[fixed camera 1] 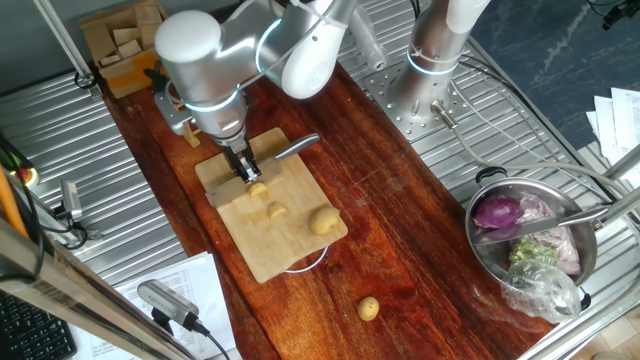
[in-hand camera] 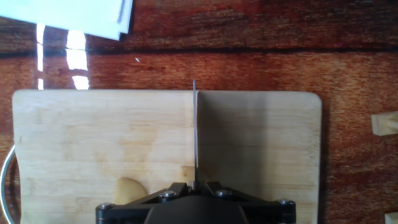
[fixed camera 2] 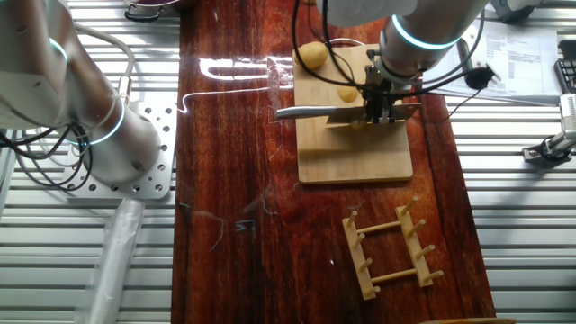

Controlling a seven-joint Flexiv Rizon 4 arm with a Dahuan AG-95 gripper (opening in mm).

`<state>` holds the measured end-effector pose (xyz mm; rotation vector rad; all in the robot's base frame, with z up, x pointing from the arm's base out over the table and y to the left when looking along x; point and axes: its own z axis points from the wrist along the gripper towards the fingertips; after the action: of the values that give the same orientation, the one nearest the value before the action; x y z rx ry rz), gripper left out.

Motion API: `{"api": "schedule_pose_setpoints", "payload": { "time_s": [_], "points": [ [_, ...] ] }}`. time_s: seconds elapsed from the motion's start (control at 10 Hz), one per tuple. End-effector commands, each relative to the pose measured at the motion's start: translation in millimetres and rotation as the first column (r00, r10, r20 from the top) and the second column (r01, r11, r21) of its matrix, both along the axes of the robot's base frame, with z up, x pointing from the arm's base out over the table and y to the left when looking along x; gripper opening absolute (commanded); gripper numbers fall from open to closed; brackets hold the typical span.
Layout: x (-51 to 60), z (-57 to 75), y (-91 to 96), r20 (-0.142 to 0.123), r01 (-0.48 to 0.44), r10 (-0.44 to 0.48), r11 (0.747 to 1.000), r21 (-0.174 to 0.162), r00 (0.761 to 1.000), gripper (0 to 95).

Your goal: Chop the potatoes

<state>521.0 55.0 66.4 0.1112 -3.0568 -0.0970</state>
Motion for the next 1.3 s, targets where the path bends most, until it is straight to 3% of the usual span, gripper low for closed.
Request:
{"api": "schedule_pose_setpoints", "payload": {
  "time_s": [0.1,0.6,1.0,1.3],
  "points": [
    [-1.5,-0.4,-0.1,0.003,-0.002,0.002,1.000,0.006,1.000,0.0],
    [-2.9,-0.9,-1.8,0.000,-0.007,0.007,1.000,0.006,1.000,0.0],
    [-3.3,14.3,-1.8,-0.014,-0.011,0.011,1.000,0.007,1.000,0.0],
    [-5.6,10.2,-2.7,-0.010,-0.012,0.012,1.000,0.006,1.000,0.0]
  ]
}}
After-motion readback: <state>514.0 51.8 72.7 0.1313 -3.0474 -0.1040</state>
